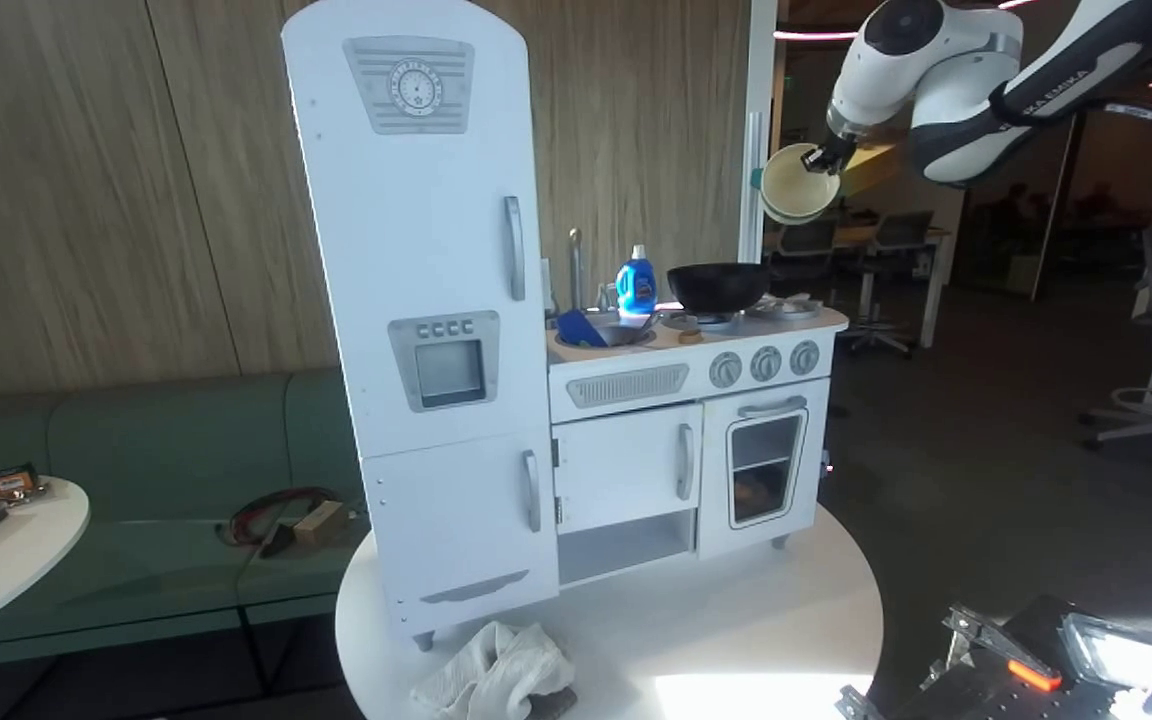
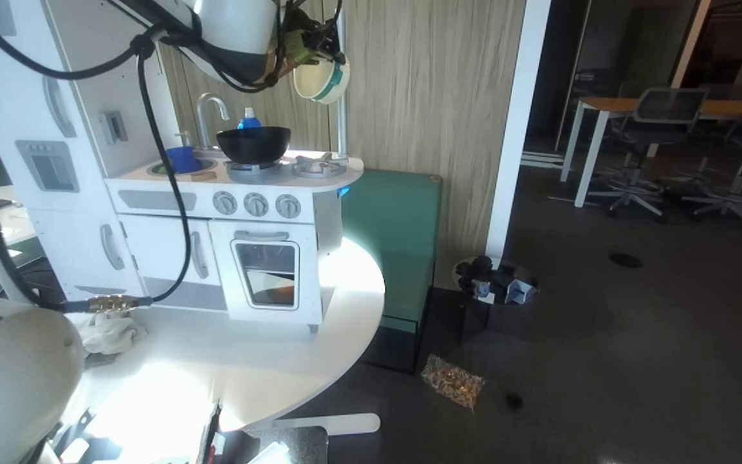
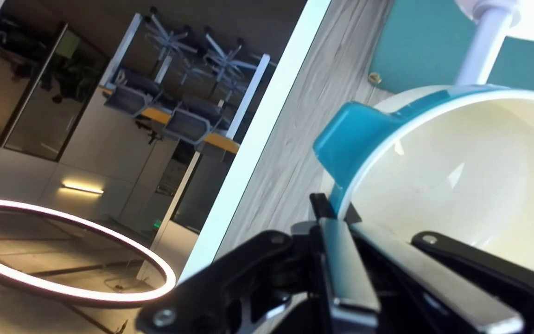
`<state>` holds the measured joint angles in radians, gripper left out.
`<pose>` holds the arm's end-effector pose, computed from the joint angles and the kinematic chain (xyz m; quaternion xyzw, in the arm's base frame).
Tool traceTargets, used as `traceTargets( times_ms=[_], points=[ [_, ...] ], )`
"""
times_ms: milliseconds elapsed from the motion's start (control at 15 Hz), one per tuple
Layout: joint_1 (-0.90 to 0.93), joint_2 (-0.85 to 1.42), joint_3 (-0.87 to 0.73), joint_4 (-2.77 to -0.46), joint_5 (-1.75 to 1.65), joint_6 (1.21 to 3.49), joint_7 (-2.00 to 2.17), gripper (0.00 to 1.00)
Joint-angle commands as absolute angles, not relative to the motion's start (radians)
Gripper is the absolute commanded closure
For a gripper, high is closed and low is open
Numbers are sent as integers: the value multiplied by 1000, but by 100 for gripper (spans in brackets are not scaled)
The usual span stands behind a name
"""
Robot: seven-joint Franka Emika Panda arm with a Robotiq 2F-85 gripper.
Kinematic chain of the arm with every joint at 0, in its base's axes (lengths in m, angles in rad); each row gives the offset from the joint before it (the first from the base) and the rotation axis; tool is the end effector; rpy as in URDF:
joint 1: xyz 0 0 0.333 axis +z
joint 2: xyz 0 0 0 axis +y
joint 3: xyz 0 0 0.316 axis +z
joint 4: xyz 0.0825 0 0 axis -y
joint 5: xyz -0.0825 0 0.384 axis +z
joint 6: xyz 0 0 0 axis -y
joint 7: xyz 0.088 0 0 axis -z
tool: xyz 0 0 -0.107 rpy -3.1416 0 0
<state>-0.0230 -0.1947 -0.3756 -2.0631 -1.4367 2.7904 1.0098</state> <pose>0.5107 -0.1816 0.5882 0.8158 -0.1077 0.4669 0.3237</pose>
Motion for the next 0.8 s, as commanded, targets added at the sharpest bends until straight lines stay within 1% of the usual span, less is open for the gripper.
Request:
traceTargets(
  times_ms=[0, 200, 400, 467, 733],
  points=[
    [163, -250, -507, -2102, -1153, 2658, 734, 97],
    [326, -306, -582, -2056, -886, 2408, 504, 97],
    [352, -273, -576, -1868, -652, 2189, 321, 97],
    [184, -232, -439, -1822, -547, 2166, 249, 97],
    [16, -139, -346, -1631, -341, 1990, 102, 97]
  ],
)
